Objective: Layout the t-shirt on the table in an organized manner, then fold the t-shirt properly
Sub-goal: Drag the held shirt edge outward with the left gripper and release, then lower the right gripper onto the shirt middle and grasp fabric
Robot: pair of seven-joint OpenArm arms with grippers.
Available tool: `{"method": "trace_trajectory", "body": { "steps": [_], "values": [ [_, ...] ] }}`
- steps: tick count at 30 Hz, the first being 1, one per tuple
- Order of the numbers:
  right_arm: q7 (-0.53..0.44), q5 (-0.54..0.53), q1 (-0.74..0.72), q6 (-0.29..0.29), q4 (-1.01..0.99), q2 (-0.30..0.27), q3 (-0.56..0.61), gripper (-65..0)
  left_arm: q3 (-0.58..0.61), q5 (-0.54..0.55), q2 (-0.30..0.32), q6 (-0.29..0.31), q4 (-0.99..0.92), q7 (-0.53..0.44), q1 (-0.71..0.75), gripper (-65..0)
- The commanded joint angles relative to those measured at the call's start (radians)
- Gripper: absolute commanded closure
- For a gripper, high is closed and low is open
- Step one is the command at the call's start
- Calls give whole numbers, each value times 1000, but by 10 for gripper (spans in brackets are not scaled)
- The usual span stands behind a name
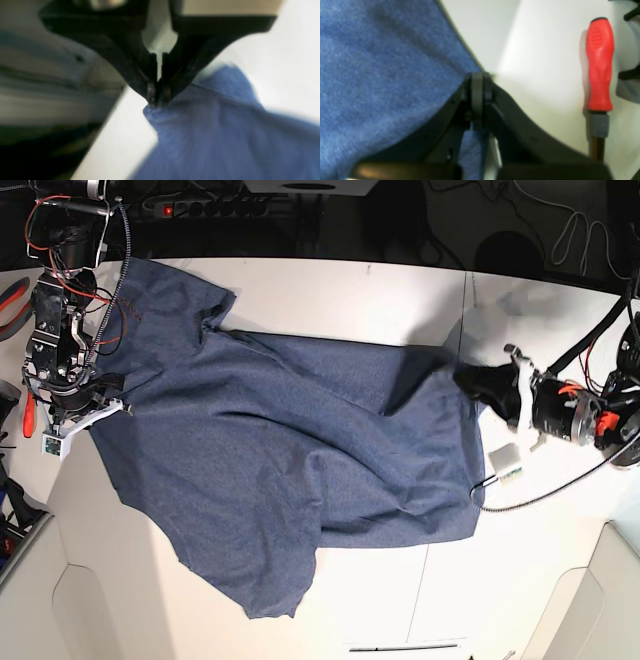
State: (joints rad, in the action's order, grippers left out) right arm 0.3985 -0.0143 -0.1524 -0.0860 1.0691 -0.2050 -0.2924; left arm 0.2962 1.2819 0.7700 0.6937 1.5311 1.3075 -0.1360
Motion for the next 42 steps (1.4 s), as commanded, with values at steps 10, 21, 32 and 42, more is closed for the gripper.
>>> {"method": "trace_trajectory", "body": {
  "steps": [10,21,32,42],
  "values": [
    [50,7,0,0,0,-9,-3,0,-11,-199,75,4,12,9,183,0],
    [50,7,0,0,0,-9,-3,0,-11,-443,92,4,12,-43,214,0],
    [52,7,0,0,0,-9,-3,0,-11,-719,154,-109,13,-148,225,-273],
    [51,7,1,2,53,-9,-3,0,-50,-1080,187,-420,13,-388,216,-272]
  ]
}}
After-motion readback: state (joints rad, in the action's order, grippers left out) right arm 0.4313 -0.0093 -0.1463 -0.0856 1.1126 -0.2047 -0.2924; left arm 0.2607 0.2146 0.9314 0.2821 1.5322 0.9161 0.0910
